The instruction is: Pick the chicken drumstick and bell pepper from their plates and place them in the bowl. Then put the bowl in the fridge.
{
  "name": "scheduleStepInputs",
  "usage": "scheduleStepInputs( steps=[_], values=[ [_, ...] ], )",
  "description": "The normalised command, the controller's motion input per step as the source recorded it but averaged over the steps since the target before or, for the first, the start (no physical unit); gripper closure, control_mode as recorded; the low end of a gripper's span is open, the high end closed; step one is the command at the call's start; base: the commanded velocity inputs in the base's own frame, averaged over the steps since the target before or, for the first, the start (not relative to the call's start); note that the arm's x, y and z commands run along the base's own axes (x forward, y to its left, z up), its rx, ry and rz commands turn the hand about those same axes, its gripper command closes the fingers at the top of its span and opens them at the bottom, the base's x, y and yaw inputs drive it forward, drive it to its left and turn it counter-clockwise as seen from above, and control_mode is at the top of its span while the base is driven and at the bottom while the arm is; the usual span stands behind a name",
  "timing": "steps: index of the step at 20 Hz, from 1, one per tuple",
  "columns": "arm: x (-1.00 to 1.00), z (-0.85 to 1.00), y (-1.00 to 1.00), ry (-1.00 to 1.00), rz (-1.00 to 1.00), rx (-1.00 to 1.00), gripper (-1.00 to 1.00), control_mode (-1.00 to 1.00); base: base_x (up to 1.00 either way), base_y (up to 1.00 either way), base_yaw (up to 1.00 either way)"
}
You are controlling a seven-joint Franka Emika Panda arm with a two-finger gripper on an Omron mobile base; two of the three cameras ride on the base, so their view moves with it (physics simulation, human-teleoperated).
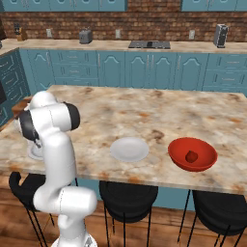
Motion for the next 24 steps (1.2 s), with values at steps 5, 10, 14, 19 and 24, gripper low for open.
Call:
scheduleStepInputs(
  steps=[5, 10, 14, 19, 24],
  values=[
    [-0.07, 0.0, -0.06, 0.0, -0.02, 0.0, 1.0, -1.0, 0.0, 0.0, 0.0],
    [-0.3, 0.39, -0.25, 0.02, -0.04, 0.07, 1.0, -1.0, 0.0, 0.0, 0.0],
    [-0.33, 0.55, -0.45, 0.02, -0.03, 0.06, 1.0, -1.0, 0.0, 0.0, 0.0],
    [-0.3, 0.36, -0.6, -0.07, -0.04, 0.0, 1.0, -1.0, 0.0, 0.0, 0.0],
    [-0.21, 0.2, -0.61, -0.14, -0.07, 0.0, 1.0, -1.0, 0.0, 0.0, 0.0]
  ],
)
